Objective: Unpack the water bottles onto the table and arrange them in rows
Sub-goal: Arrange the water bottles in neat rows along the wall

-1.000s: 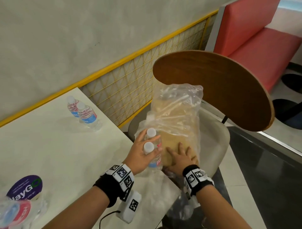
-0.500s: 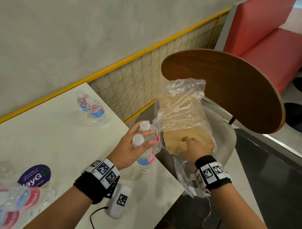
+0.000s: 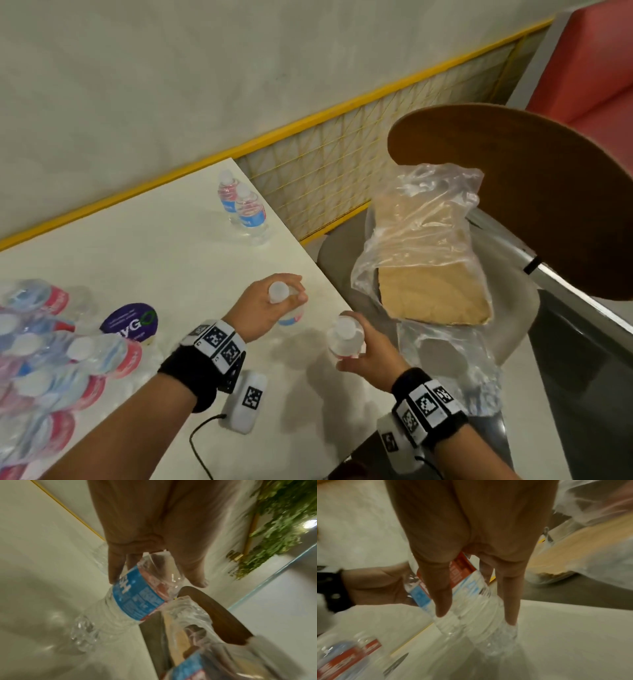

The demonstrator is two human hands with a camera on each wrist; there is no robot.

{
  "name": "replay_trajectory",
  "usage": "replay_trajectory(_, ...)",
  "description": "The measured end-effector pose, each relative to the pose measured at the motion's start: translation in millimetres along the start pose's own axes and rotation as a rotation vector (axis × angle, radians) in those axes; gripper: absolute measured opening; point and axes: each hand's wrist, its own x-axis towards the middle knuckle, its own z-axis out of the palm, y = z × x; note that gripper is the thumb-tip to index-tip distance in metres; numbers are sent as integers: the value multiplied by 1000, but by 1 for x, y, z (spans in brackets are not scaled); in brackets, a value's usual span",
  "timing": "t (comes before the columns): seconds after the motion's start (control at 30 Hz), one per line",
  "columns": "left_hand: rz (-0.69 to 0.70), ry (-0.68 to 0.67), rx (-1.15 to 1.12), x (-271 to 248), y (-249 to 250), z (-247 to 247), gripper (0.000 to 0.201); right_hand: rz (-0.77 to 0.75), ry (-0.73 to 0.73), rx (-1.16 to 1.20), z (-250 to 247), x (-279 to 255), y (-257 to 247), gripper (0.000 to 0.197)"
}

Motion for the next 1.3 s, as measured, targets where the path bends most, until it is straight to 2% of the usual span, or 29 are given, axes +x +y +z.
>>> replay_trajectory(0.07,-72,70,36,-2,-14,-12,22,-26,-60,-39,13,-4,-3,71)
replay_trajectory(0.13,-134,81,89,-8,-20,-25,19,-49,-125,-94,30,-3,-9,72)
replay_trajectory(0.27,-229,-13,276,-30,-18,-54,23,-82,-263,-146,78,-2,-27,73)
replay_trajectory(0.4,-286,-52,538,-64,-22,-86,37,-116,-343,-173,133,-2,-49,72)
replay_trajectory(0.6,-349,-2,699,-122,-40,-134,30,-111,-247,-70,204,1,-77,73)
replay_trajectory(0.77,-350,-71,807,-154,-49,-152,40,-110,-113,6,240,13,-86,74)
replay_trajectory(0.93,-348,-106,859,-179,-54,-165,43,-93,-101,-17,259,25,-108,72)
replay_trajectory(1.03,-289,-7,869,-188,-45,-172,29,-97,-89,-34,271,32,-118,79)
replay_trajectory(1.13,-217,206,853,-186,-33,-181,22,-110,-42,58,277,31,-130,93)
replay_trajectory(1.2,-185,293,884,-179,-30,-186,28,-175,-9,53,274,30,-135,83)
replay_trajectory(1.3,-295,215,934,-161,-34,-190,46,-250,-16,-49,265,27,-137,62)
